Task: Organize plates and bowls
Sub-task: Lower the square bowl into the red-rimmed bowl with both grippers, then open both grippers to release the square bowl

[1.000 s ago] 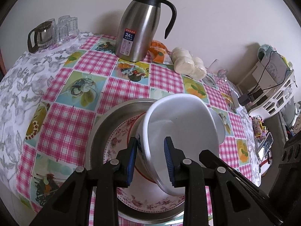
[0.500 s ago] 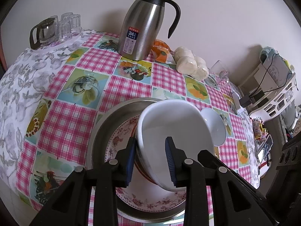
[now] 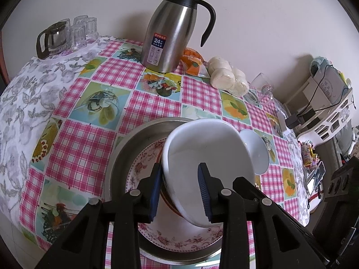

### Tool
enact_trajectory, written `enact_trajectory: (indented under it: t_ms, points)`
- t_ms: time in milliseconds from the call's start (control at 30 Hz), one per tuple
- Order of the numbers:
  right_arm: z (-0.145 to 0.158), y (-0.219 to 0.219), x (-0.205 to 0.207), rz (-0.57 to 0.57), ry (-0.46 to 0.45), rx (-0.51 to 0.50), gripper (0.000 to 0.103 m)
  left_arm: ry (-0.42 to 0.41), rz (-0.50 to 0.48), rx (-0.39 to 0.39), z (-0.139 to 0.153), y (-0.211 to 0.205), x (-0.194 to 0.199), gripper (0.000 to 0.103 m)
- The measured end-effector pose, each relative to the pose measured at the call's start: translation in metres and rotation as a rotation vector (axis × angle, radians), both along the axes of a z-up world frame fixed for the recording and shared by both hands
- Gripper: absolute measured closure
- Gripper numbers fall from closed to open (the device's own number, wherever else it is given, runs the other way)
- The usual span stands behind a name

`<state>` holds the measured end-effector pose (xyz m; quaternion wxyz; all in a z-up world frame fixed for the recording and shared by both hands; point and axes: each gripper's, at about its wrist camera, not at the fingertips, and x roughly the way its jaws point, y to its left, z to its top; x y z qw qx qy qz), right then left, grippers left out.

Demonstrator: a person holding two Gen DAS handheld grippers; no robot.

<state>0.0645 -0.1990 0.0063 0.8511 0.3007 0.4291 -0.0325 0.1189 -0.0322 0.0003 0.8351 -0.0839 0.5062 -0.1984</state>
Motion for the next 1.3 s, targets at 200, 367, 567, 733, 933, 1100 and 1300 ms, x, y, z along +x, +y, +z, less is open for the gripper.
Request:
enact_trajectory:
  t_ms: [200,367,567,733,933,1100,1300]
  points:
    - [0.0,0.0,0.001,-0.002,0.005,0.005,0.083,-0.015,-0.001,0.004,0.002,-0.001,-0.002,0.07]
    - [0.001,0.001,0.0,-0.003,0.013,0.007,0.082,-0.029,-0.005,-0.01,0.007,-0.001,-0.003,0.07]
    - [0.003,0.001,0.0,-0.002,0.017,0.01,0.08,-0.045,-0.007,-0.026,0.011,0.0,-0.004,0.07]
    - [0.003,0.0,-0.001,-0.005,0.01,0.02,0.08,-0.035,-0.004,-0.03,0.01,0.003,-0.003,0.07]
    - [0.01,0.002,-0.003,-0.006,0.0,-0.031,0.08,-0.076,0.008,0.003,0.019,0.005,-0.007,0.065]
    - [0.012,0.001,-0.005,-0.013,0.008,-0.066,0.069,-0.089,0.047,0.056,0.022,0.01,-0.006,0.049]
    - [0.016,-0.002,-0.007,-0.037,0.009,-0.119,0.039,-0.096,0.137,0.127,0.021,0.025,-0.002,0.029]
